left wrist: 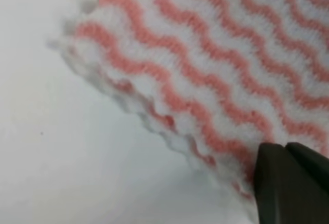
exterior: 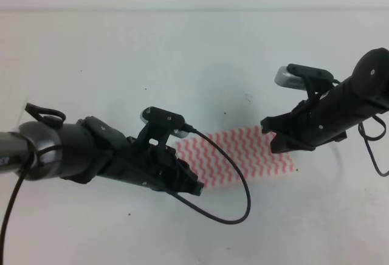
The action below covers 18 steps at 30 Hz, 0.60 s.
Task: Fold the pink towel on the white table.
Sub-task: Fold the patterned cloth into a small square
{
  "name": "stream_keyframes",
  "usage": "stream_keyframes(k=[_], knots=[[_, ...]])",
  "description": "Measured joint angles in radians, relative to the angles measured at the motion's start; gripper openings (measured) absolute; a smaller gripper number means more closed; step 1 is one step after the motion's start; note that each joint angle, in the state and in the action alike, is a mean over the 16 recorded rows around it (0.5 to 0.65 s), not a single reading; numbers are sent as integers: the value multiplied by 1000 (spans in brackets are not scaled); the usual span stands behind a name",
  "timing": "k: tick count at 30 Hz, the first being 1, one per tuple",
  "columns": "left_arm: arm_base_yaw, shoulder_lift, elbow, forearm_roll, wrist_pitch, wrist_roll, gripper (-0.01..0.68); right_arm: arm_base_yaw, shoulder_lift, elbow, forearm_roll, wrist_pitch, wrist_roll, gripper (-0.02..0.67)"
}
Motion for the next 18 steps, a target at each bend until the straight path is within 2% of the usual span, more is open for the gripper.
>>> stream_keyframes(k=[9,18], knots=[[0,-46,0,-1,-50,-11,6,-1,-1,-1,7,-8,2,-18],[0,-68,-14,-83,-102,-8,6,-10,0,-5,-20,-31,26,-18]])
